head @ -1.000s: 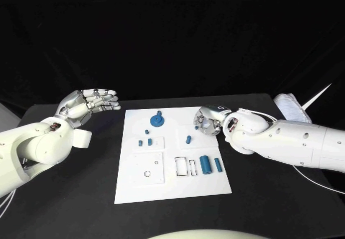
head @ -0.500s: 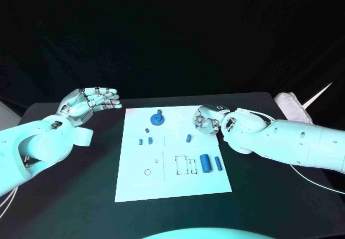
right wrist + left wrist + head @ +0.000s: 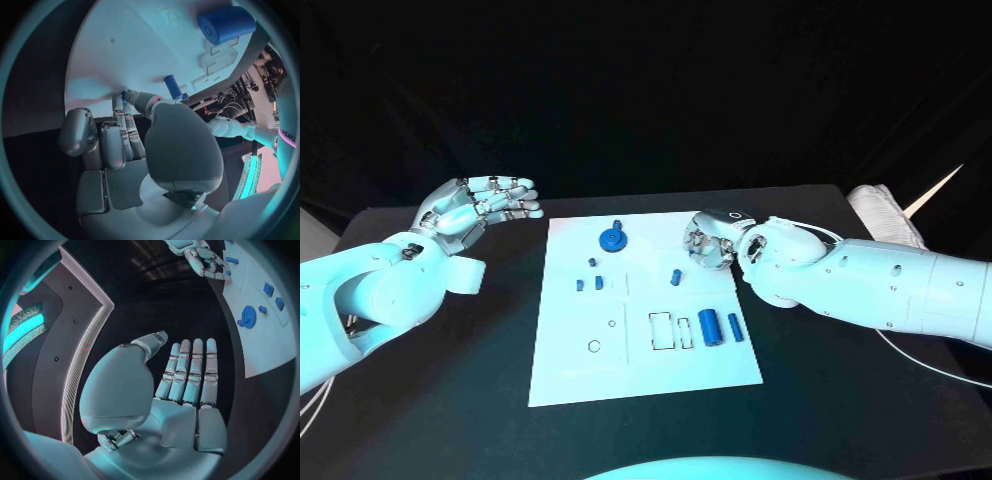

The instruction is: Assemble the parts on the task board

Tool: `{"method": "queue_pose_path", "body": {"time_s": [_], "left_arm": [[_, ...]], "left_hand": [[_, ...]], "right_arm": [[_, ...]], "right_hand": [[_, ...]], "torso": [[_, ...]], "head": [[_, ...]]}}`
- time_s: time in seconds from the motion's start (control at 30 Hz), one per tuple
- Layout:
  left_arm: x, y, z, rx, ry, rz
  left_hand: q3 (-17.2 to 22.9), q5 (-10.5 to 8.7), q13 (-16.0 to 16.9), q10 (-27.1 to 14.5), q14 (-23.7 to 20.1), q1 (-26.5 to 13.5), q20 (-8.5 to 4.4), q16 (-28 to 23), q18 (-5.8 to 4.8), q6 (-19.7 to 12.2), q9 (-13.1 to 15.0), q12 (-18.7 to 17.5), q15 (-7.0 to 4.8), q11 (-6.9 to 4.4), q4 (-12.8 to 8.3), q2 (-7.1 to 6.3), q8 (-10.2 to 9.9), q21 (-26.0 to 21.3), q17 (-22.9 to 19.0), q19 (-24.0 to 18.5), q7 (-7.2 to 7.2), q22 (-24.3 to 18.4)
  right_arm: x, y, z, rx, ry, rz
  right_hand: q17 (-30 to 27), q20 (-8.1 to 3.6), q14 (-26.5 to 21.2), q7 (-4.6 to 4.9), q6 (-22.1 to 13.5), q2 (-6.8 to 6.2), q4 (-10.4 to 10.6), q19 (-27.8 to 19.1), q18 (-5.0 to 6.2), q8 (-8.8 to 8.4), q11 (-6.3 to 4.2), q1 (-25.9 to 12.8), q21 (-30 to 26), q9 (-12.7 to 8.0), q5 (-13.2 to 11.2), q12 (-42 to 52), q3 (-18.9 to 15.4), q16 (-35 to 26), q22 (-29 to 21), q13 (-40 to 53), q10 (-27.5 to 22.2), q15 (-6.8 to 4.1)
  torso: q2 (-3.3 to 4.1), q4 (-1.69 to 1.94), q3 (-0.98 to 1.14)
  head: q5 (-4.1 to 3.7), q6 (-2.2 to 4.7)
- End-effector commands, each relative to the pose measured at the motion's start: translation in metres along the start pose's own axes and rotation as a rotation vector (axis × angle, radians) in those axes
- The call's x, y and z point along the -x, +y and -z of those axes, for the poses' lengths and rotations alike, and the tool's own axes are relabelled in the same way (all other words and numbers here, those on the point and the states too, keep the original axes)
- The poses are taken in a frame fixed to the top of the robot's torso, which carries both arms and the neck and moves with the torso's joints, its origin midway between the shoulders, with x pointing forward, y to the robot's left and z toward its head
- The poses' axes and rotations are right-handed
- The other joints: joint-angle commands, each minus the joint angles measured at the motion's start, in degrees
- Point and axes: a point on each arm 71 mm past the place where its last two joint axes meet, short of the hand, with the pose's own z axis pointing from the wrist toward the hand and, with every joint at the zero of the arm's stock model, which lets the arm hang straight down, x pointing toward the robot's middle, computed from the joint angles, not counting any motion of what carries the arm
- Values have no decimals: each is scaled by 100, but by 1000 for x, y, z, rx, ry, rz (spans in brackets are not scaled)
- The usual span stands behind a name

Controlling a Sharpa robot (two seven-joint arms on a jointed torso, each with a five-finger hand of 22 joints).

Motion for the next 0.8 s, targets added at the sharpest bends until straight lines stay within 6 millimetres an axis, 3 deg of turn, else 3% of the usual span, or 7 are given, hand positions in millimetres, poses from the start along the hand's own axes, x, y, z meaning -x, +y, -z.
{"method": "queue_pose_path", "body": {"time_s": [0.03, 0.2, 0.53, 0.8], "left_arm": [[-2, 0, -1, -2, 0, 5], [-2, 0, -1, 0, -1, 5], [-3, 0, -1, 3, 1, 5], [-3, 1, -2, 5, 1, 5]], "left_hand": [[-11, -16, -2, -28, -30, 27, 3, -24, 71, 34, 7, -24, 20, 17, 11, 3, 22, -37, 6, 49, 22, -6], [-10, -14, -1, -29, -33, 33, 3, -26, 71, 36, 7, -25, 21, 17, 8, 8, 25, -38, 7, 55, 22, -8], [-4, -6, 2, -30, -37, 54, 1, -26, 71, 40, 9, -26, 21, 17, -1, 20, 34, -41, 9, 69, 22, -11], [-4, -5, 3, -30, -38, 58, 0, -25, 71, 40, 9, -26, 21, 17, -3, 22, 36, -42, 10, 72, 22, -12]], "right_arm": [[-14, 7, 1, 18, 79, 39], [-16, 10, 2, 18, 98, 65], [-14, 13, 2, 12, 46, 99], [-9, 14, 1, -2, -37, 94]], "right_hand": [[-2, -10, 193, -17, 57, 4, -34, -32, 94, 51, -54, -57, -33, 16, -29, -35, 9, 11, 13, -138, -1, -43], [-18, -22, 185, -26, 112, 18, -122, -45, 97, 97, -55, -43, -60, 46, 78, -112, 57, 0, 10, -188, 3, -49], [-151, -91, 151, -74, 307, 217, -485, 22, 69, 208, -123, 93, 122, 155, 270, -266, 335, -99, 156, -326, 386, -122], [-189, -114, 150, -97, 352, 220, -587, 40, 60, 223, -147, 42, 190, 191, 353, -333, 411, -126, 214, -372, 517, -142]], "torso": [[3, 2, 0], [1, 5, 1], [-4, 4, 2], [-2, 6, 2]], "head": [[-15, -12], [-21, -15], [-24, -7], [-28, 11]]}}
